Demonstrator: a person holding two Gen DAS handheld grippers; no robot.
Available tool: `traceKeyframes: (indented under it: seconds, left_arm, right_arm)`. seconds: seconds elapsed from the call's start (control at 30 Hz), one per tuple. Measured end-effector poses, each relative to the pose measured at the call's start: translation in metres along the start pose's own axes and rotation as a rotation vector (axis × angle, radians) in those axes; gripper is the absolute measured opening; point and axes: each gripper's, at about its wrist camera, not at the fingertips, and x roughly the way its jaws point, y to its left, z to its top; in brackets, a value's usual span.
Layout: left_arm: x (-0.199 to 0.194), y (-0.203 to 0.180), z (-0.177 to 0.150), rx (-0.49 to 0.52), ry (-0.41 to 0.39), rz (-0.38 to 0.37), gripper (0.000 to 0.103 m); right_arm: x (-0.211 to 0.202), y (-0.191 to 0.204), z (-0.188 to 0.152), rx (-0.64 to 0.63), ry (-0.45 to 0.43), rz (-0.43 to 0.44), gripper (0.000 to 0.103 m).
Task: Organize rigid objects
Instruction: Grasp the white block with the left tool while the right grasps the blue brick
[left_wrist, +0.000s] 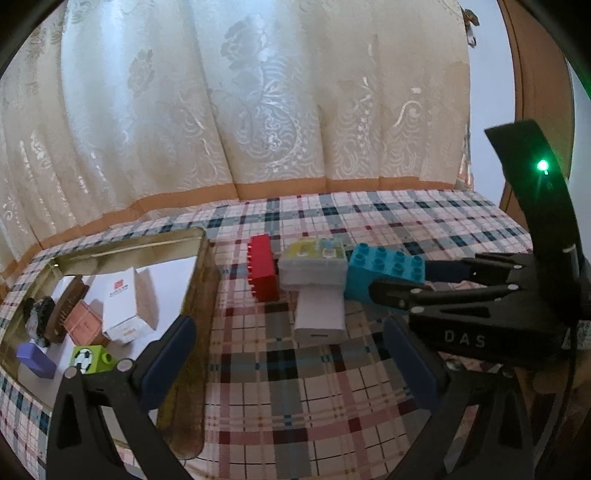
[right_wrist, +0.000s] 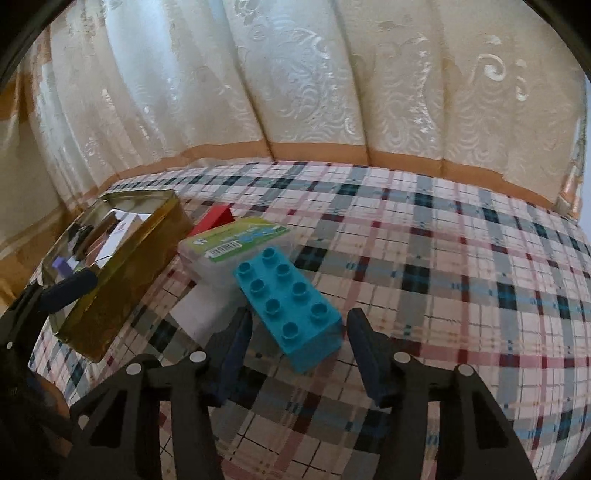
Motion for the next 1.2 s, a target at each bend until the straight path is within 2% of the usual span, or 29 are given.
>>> traceKeyframes:
  seconds: [0.03,0.1,0.13,0.17,0.47,0.63,0.77,0.83,0.93,1.03,1.17,1.2]
  left_arm:
    - [-0.001,-0.002,0.000,0.011,-0.005,0.009,0.101]
    - [0.001,-0.006,0.001,0.025,-0.001,0.014,0.101]
    - [0.003,-0.008,0.001,0.025,0.007,0.003,0.101]
    - [0.005,-0.009,0.002,0.024,0.014,0.001,0.101]
    - [0.012,-0.024,0.008,0.038,0.028,-0.025,0.100]
    - [0.034,-0.031,0.012,0.028,0.129,-0.044,0.084]
    - [0.047,-0.034,0.011,0.005,0.191,-0.054,0.074]
    - [0.051,-0.031,0.011,-0.019,0.208,-0.061,0.060]
    - [0.061,-0.022,0.009,-0.082,0.256,-0.073,0.047]
    - [0.062,-0.019,0.010,-0.099,0.251,-0.068,0.041]
    - [0.063,-0.025,0.011,-0.080,0.254,-0.057,0.041]
    - [0.063,-0.024,0.011,-0.082,0.253,-0.063,0.037]
  right_arm:
    - [0.002,0.002,0.001,-0.013,0.001,0.000,0.056]
    - [0.005,0.004,0.002,-0.027,0.012,0.004,0.047]
    - [0.006,0.004,0.002,-0.029,0.016,0.012,0.038]
    - [0.006,0.005,0.002,-0.032,0.014,0.014,0.034]
    - [-0.004,-0.013,-0.004,0.032,0.020,-0.081,0.034]
    - [-0.009,-0.022,-0.006,0.051,0.014,-0.156,0.034]
    - [-0.013,-0.024,-0.007,0.024,0.012,-0.202,0.034]
    - [-0.015,-0.024,-0.008,-0.007,0.010,-0.243,0.034]
    - [-0.016,-0.027,-0.009,-0.035,0.015,-0.295,0.034]
    - [-0.019,-0.033,-0.009,-0.017,0.011,-0.297,0.034]
    - [-0.020,-0.034,-0.010,-0.002,0.012,-0.289,0.034]
    - [-0.018,-0.033,-0.010,-0.002,0.013,-0.289,0.034]
